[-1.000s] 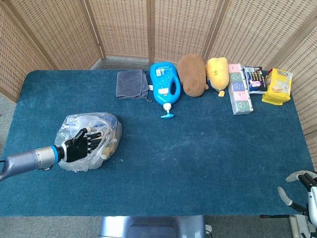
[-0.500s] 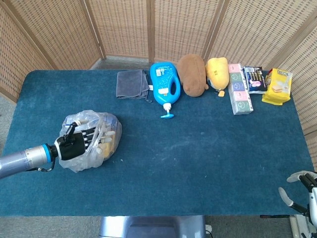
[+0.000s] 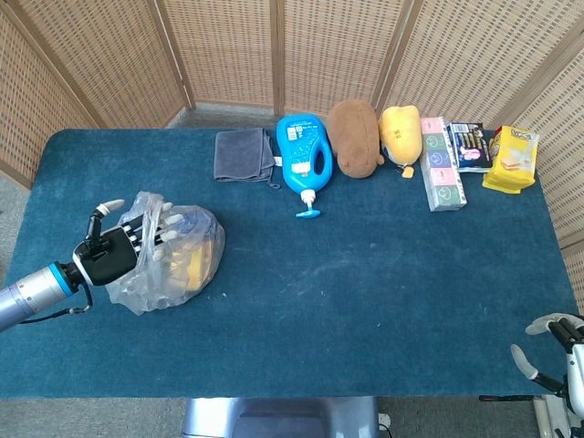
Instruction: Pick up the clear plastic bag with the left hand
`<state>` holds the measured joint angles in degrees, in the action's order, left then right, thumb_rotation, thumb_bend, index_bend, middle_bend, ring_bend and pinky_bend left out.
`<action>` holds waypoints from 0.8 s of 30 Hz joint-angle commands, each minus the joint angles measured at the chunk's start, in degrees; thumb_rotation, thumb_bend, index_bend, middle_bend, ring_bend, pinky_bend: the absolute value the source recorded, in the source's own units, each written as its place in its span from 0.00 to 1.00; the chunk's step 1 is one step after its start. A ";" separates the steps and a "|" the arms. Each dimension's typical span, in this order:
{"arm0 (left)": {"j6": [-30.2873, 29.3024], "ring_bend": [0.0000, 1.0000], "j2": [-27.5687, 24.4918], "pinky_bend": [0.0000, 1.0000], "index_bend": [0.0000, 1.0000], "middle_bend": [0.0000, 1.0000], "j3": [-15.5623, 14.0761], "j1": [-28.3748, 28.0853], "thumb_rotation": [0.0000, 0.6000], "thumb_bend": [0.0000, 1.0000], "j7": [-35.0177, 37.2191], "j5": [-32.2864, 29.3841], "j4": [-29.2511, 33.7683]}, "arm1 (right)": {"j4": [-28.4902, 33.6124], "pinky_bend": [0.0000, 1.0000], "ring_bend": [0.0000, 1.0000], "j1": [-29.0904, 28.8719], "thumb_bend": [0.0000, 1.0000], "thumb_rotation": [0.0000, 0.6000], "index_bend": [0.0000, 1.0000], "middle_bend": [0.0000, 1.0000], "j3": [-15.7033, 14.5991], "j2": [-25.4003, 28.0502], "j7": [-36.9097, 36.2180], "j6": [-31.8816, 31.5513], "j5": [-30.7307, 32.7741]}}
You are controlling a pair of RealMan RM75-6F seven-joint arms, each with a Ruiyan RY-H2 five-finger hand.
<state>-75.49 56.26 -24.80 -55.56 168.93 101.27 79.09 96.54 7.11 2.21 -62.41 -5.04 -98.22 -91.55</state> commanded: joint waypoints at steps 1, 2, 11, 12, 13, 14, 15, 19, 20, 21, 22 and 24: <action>-0.53 0.38 0.11 0.56 0.24 0.33 0.63 0.77 0.01 0.42 -0.25 -0.26 0.10 | 0.08 0.21 0.32 0.05 0.32 0.21 0.49 0.44 -0.02 0.08 0.04 -0.06 -0.04; -0.75 0.40 0.07 0.57 0.25 0.35 0.90 1.12 0.01 0.42 -0.34 -0.33 0.11 | 0.11 0.21 0.32 0.08 0.32 0.21 0.49 0.44 -0.02 0.12 0.08 -0.09 -0.04; -0.99 0.59 -0.60 0.69 0.36 0.49 3.47 3.73 0.04 0.42 -3.28 -2.99 2.04 | 0.31 0.21 0.32 0.19 0.32 0.21 0.49 0.44 -0.07 0.23 0.19 -0.19 -0.13; -1.14 0.60 -0.59 0.71 0.38 0.50 3.82 4.14 0.04 0.42 -3.74 -3.13 2.12 | 0.35 0.21 0.32 0.17 0.32 0.21 0.49 0.44 -0.02 0.28 0.20 -0.21 -0.11; -1.16 0.61 -0.60 0.72 0.38 0.51 4.20 4.56 0.04 0.42 -3.96 -3.51 2.27 | 0.41 0.21 0.32 0.15 0.32 0.21 0.49 0.44 0.00 0.31 0.25 -0.18 -0.12; -1.15 0.63 -0.61 0.73 0.39 0.51 4.48 4.86 0.05 0.42 -4.04 -3.84 2.41 | 0.41 0.21 0.32 0.18 0.32 0.21 0.49 0.44 -0.02 0.30 0.28 -0.20 -0.12; -1.06 0.65 -0.64 0.75 0.40 0.52 4.87 5.22 0.05 0.42 -4.25 -4.22 2.58 | 0.44 0.21 0.32 0.17 0.32 0.22 0.49 0.44 -0.01 0.30 0.32 -0.18 -0.12; 0.55 0.71 -0.86 0.79 0.45 0.56 6.13 6.10 0.05 0.42 -5.01 -6.11 3.75 | 0.53 0.21 0.32 0.13 0.32 0.21 0.49 0.44 -0.03 0.30 0.40 -0.18 -0.30; 0.90 0.73 -0.93 0.80 0.46 0.58 6.53 6.36 0.05 0.42 -5.12 -6.54 4.11 | 0.56 0.21 0.32 0.14 0.32 0.21 0.49 0.44 -0.03 0.31 0.43 -0.20 -0.31; 1.23 0.75 -0.99 0.81 0.48 0.59 6.78 6.48 0.05 0.42 -5.27 -6.80 4.32 | 0.57 0.21 0.32 0.15 0.32 0.21 0.49 0.44 -0.04 0.33 0.46 -0.20 -0.31; 1.60 0.76 -1.09 0.81 0.48 0.60 7.17 6.67 0.05 0.42 -5.59 -7.08 4.65 | 0.60 0.21 0.32 0.17 0.32 0.21 0.49 0.44 -0.04 0.37 0.49 -0.22 -0.33; 1.57 0.78 -1.25 0.82 0.48 0.62 7.86 7.13 0.05 0.42 -6.10 -7.22 5.05 | 0.67 0.21 0.32 0.16 0.32 0.21 0.49 0.44 -0.01 0.41 0.53 -0.24 -0.33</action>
<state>-73.97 55.15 -17.27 -48.71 163.13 94.20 83.88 97.20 7.27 2.19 -62.01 -4.51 -98.46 -91.88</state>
